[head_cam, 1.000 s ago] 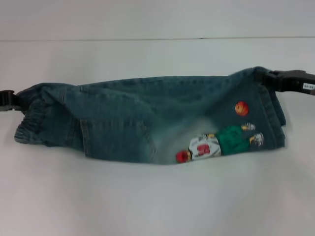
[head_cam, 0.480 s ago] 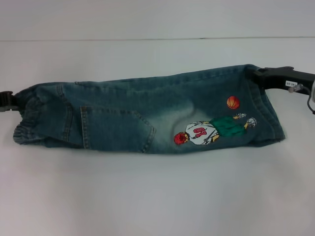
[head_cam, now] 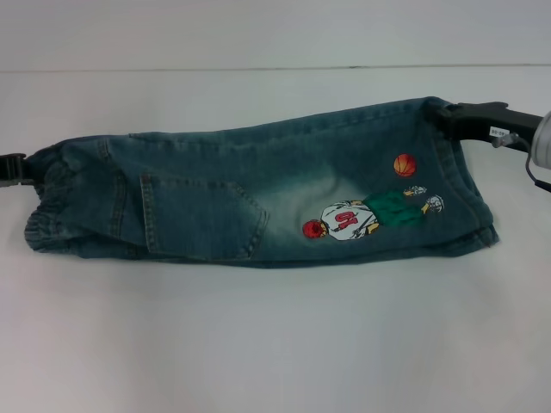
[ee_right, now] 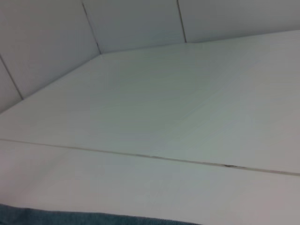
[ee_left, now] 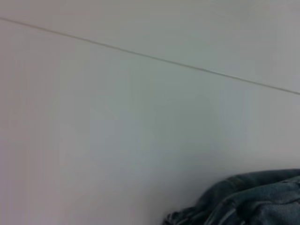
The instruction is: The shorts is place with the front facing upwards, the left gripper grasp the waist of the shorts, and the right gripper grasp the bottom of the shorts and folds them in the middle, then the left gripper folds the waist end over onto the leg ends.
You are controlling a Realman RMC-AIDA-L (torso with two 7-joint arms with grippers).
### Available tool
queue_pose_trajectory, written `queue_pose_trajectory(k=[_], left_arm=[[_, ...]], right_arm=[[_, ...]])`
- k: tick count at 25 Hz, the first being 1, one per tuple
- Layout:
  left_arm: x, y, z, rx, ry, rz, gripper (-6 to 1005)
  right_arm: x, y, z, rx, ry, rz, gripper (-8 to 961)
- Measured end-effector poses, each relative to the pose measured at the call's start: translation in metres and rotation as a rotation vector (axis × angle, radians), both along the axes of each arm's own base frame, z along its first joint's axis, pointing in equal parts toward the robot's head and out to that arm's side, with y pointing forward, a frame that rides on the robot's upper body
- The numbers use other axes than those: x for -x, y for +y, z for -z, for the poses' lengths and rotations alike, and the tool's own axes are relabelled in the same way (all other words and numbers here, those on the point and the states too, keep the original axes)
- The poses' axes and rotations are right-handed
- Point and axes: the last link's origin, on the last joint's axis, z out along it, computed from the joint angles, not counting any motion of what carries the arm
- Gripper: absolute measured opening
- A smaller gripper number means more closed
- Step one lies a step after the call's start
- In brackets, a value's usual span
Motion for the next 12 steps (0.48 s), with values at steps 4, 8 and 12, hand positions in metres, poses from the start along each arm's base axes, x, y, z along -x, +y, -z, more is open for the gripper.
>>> queue_pose_trajectory(k=[4, 8, 12], left_arm=[[-0.002, 0.002, 0.003, 0.019, 0.038, 0.016, 103], [-0.002, 0.003, 0.006, 0.031, 0.064, 0.032, 106], [-0.005, 0.003, 0.009, 0.062, 0.072, 0.040, 108]], right_arm=[[0.001, 0.004, 0.007, 0.006, -0.033, 0.017, 81], [0.004, 0.006, 0.014, 0.015, -0.048, 0.022, 83], [0.008, 0.008, 0.017, 0.019, -0.050, 0.027, 85]])
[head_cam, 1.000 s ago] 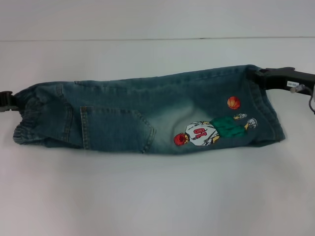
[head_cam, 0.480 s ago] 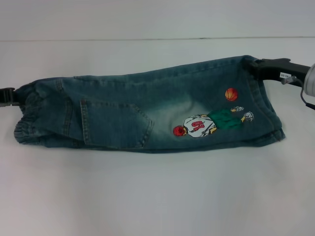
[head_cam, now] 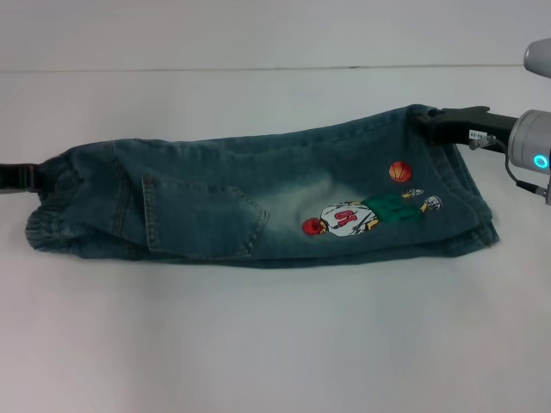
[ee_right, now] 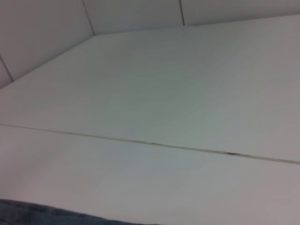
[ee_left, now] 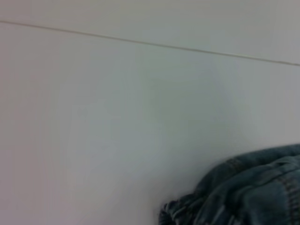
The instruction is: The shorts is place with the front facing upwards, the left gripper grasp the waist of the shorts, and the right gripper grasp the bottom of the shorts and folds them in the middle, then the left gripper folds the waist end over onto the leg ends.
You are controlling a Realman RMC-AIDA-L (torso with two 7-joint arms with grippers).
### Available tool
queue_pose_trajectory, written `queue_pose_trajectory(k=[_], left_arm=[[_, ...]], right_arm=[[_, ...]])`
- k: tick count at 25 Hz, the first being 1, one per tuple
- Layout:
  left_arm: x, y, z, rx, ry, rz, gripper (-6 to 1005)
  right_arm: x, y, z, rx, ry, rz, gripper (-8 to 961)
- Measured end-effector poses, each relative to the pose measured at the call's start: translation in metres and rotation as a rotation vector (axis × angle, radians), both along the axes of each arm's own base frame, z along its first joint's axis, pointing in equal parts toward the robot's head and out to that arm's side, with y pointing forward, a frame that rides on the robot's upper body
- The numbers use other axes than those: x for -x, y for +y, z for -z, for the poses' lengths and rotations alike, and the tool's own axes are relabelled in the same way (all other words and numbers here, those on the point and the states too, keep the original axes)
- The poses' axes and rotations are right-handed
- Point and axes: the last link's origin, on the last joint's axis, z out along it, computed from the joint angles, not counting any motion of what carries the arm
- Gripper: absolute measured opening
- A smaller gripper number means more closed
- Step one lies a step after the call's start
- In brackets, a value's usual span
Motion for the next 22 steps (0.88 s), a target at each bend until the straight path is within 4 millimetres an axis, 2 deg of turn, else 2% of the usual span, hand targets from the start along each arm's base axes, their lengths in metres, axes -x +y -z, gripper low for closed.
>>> queue_pose_trajectory(k=[3, 6, 9, 12, 20, 22], left_arm=[[0.0004, 0.0001, -0.0002, -0.009, 0.002, 0.000, 109], [0.0012, -0.0004, 0.0008, -0.006, 0.002, -0.003, 111], [0.0015, -0.0008, 0.0009, -0.004, 0.001, -0.007, 203], [0.0015, -0.0009, 0.0000, -0.002, -0.003, -0.009, 295], [-0.0031, -0.0021, 0.0044, 0.027, -0.018, -0.004, 668], [-0.0050, -0.0027, 0.0039, 0.031, -0.026, 0.000, 762]], right_arm=[[-0.0016, 0.0012, 0.0000, -0.011, 0.001, 0.021, 87], [-0.0027, 0.0007, 0.0014, -0.011, 0.002, 0.032, 187], [-0.0038, 0.0000, 0.0017, -0.011, 0.001, 0.034, 287], [-0.0065, -0.0011, 0.0009, -0.009, -0.004, 0.040, 431], [-0.0078, -0.0008, -0.0023, 0.057, -0.033, 0.058, 779], [-0.0079, -0.0002, -0.0055, 0.068, -0.030, 0.064, 800]])
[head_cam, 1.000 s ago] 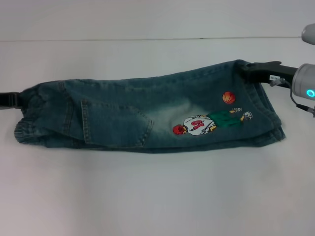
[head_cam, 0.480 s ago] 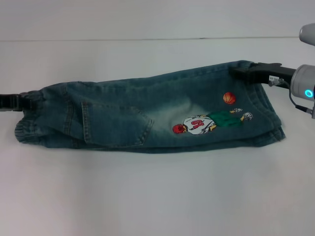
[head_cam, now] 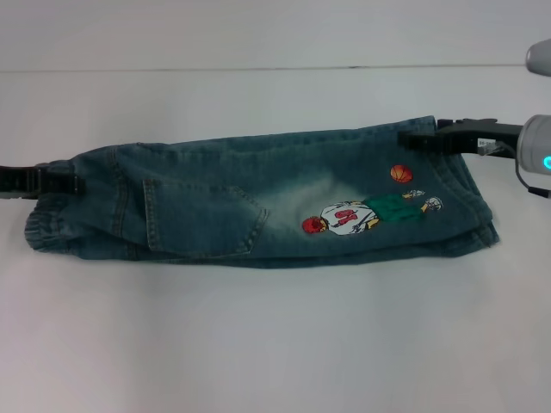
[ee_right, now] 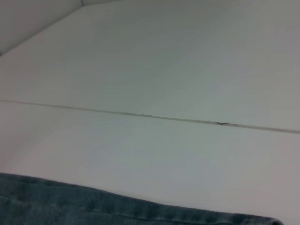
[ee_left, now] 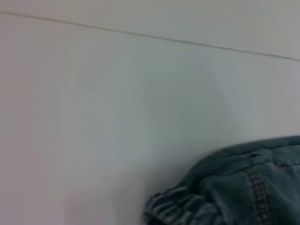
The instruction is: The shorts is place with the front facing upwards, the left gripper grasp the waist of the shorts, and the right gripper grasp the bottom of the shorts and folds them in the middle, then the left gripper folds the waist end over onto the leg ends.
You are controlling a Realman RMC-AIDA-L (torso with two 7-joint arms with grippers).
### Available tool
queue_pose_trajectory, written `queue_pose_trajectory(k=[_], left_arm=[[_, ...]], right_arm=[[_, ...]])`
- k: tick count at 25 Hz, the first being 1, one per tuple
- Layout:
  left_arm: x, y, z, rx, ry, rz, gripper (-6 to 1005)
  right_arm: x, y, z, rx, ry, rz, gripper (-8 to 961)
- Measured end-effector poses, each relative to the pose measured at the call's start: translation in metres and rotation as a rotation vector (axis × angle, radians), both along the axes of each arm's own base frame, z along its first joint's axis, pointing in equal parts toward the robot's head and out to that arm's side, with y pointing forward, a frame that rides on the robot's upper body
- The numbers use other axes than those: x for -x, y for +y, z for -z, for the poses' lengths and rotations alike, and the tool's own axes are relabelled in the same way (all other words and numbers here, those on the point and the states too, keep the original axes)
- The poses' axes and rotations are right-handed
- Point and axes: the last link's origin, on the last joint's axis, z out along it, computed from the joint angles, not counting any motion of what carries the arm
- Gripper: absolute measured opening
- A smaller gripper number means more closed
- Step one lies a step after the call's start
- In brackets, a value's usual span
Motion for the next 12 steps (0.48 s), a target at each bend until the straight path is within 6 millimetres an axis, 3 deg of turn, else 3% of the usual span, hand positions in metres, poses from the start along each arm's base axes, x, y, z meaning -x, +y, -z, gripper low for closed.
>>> queue_pose_trajectory(k=[6, 12], left_arm=[[-0.006, -0.007, -0.008, 0.015, -0.054, 0.012, 842], [-0.014, -0.019, -0.028, -0.013, -0.139, 0.059, 923]], right_arm=[[0.002, -0.005, -0.023, -0.003, 0.105, -0.027, 864], [0.016, -0.028, -0.049, 0.047, 0.288, -0.160, 874]])
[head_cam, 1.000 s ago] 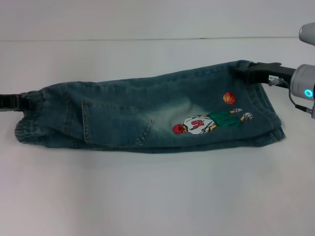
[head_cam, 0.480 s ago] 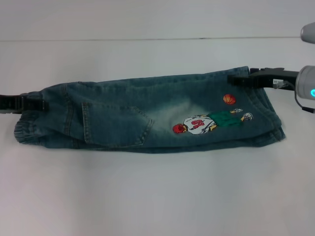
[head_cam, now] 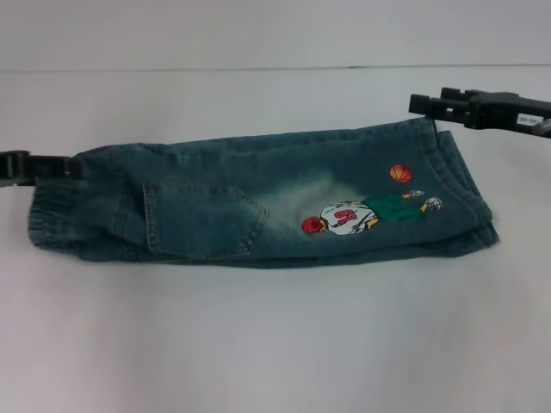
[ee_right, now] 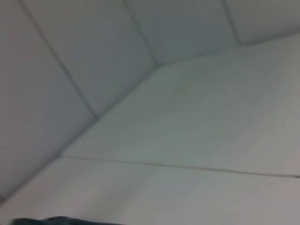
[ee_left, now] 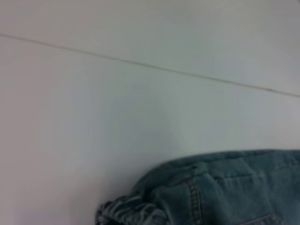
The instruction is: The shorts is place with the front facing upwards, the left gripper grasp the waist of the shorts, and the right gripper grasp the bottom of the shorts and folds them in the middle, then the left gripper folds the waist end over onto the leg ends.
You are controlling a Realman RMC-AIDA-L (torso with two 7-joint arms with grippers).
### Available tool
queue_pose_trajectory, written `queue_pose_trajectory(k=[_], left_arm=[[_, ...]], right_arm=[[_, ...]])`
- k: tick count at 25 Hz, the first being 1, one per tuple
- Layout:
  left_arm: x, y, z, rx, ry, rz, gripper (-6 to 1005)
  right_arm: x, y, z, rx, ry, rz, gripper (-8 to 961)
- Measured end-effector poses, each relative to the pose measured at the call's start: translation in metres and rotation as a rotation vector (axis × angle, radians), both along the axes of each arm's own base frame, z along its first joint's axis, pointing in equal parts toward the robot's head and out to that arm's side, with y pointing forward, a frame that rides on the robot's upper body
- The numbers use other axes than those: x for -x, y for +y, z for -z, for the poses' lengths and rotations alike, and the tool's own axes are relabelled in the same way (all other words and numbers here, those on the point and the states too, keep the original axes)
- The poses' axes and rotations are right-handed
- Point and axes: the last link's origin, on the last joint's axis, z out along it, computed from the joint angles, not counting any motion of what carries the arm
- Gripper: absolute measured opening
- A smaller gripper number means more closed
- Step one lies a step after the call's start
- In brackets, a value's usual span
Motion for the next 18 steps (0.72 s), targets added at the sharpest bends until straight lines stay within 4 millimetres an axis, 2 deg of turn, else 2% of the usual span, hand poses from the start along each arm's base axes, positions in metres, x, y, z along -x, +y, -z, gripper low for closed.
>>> queue_pose_trajectory(k=[5, 10, 14, 18], left_arm=[[0.004, -0.013, -0.015, -0.013, -0.046, 0.017, 922], [-0.002, -0.030, -0.026, -0.005, -0.120, 0.136, 922], [-0.012, -0.042, -0.024, 0.048, -0.158, 0.259, 921], [-0.025, -0.053, -0.008, 0.149, -0.188, 0.393, 921]], right_arm=[[0.008, -0.023, -0.011, 0.080, 0.041, -0.139, 874], [0.014, -0.044, -0.011, 0.188, 0.038, -0.267, 875], [0.016, -0.054, -0.008, 0.267, 0.007, -0.320, 873], [0.017, -0.060, -0.003, 0.330, -0.019, -0.352, 871]])
